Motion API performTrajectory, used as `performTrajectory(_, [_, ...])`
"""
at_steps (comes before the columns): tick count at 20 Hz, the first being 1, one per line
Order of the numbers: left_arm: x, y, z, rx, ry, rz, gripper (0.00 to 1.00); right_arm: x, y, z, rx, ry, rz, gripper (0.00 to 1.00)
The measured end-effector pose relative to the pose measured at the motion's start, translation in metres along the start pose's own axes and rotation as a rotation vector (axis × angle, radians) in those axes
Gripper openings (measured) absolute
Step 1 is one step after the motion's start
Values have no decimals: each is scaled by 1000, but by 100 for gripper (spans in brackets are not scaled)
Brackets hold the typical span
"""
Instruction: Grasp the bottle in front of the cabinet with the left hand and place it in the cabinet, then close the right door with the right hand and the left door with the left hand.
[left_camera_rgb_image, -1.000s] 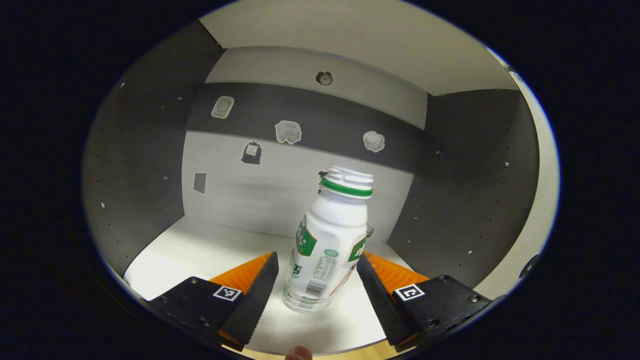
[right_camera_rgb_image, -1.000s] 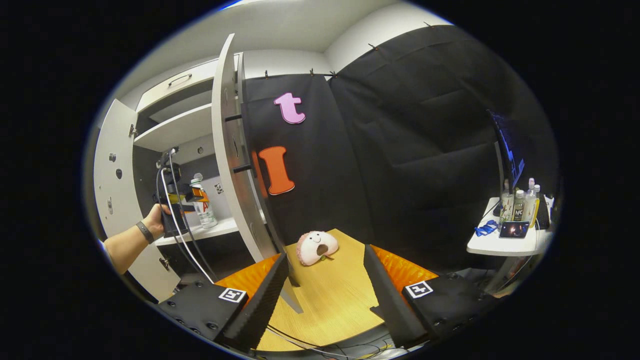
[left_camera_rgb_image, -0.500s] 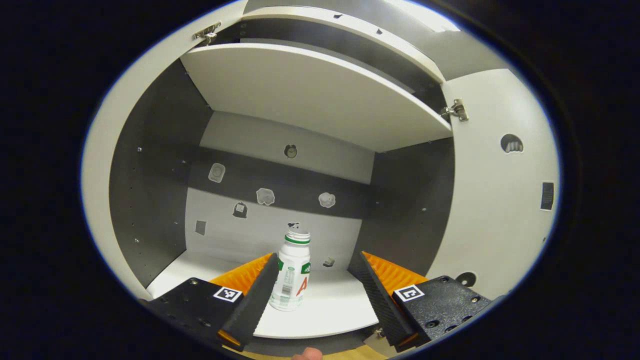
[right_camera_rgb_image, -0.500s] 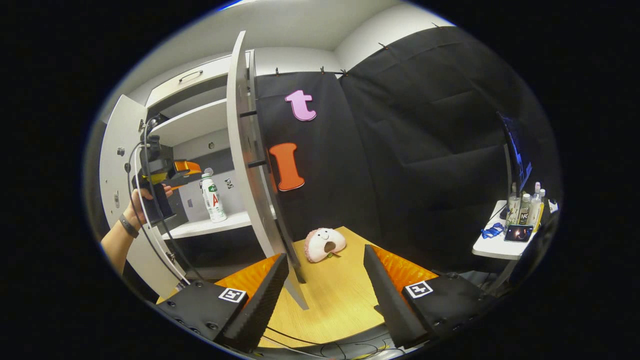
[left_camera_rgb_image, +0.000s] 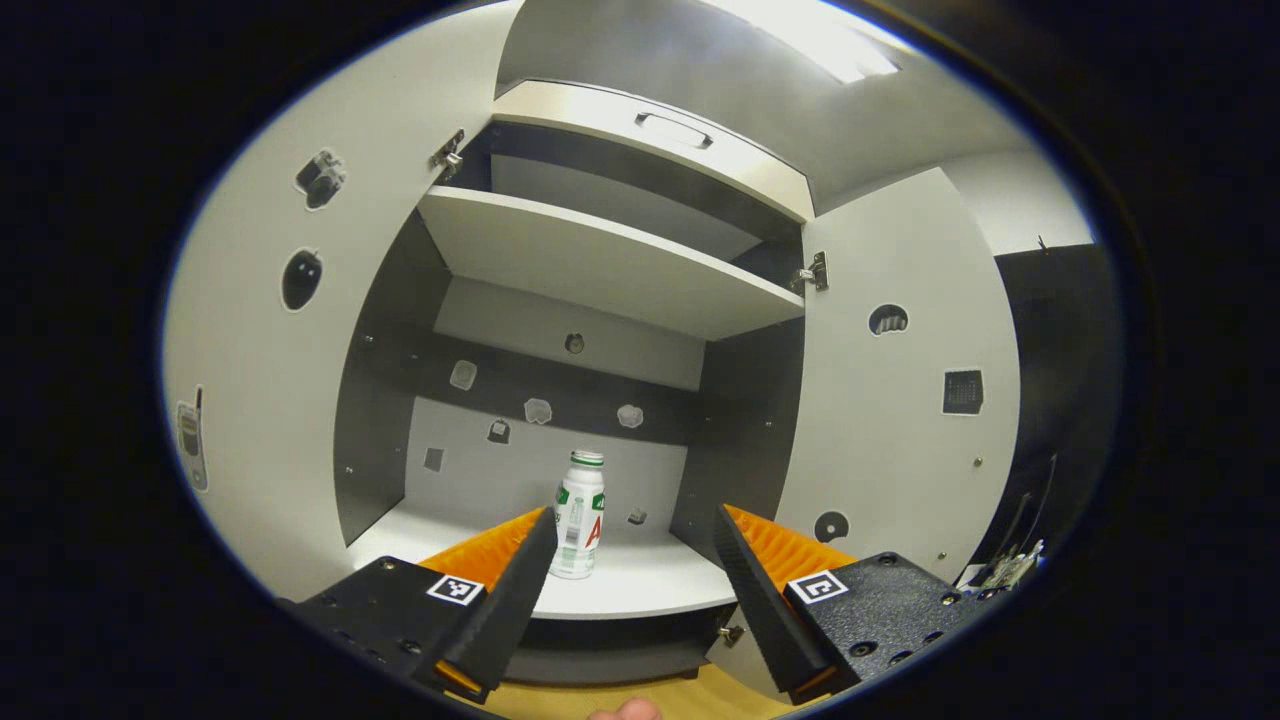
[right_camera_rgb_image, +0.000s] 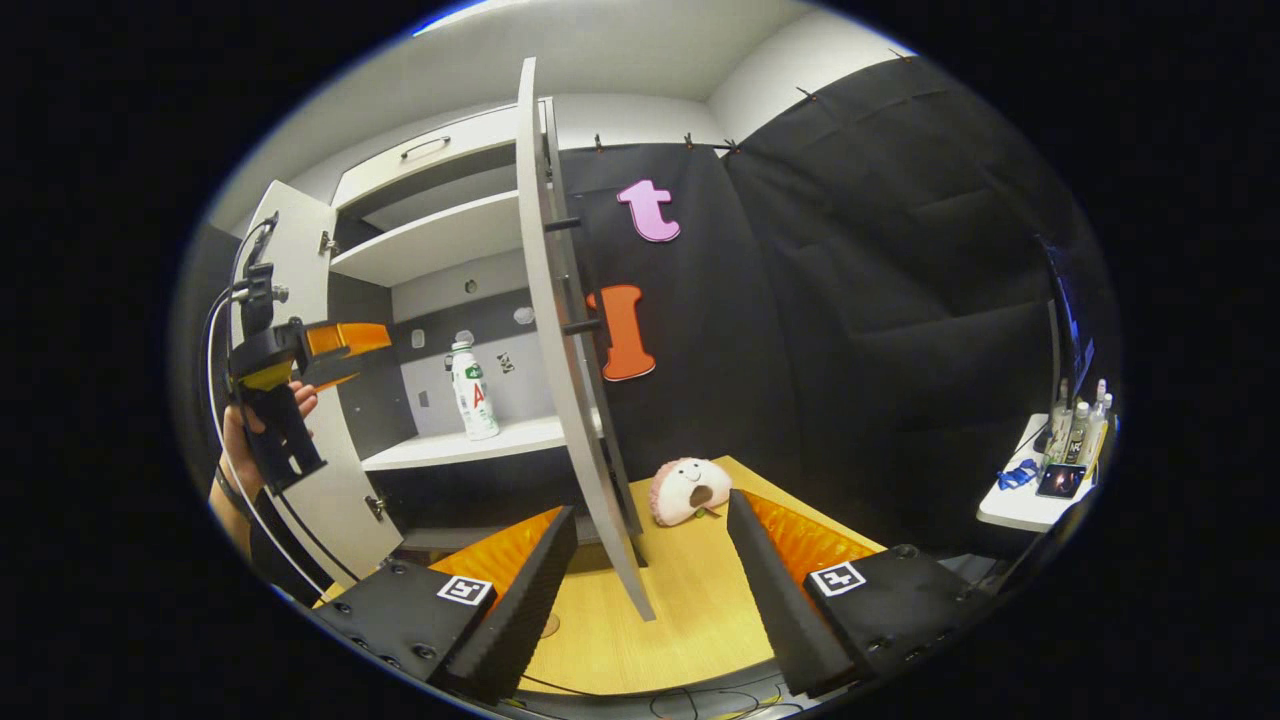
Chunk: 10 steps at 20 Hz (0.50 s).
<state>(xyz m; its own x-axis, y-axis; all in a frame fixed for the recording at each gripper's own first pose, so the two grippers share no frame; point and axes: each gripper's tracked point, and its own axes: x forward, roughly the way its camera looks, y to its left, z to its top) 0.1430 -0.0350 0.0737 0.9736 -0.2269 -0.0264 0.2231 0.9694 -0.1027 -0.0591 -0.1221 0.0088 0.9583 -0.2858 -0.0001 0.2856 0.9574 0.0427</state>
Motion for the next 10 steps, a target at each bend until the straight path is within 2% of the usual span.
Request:
performTrajectory(5, [-57,25,-36,0,24,108,93,1,12,3,-27,1,39,99])
performTrajectory(6, [-68,30,-44,6,37,125,96,1,15,4,-27,1,47,100])
performTrajectory(10, [-106,41,-65,50,59,202,96,4,20,4,-31,4,58,99])
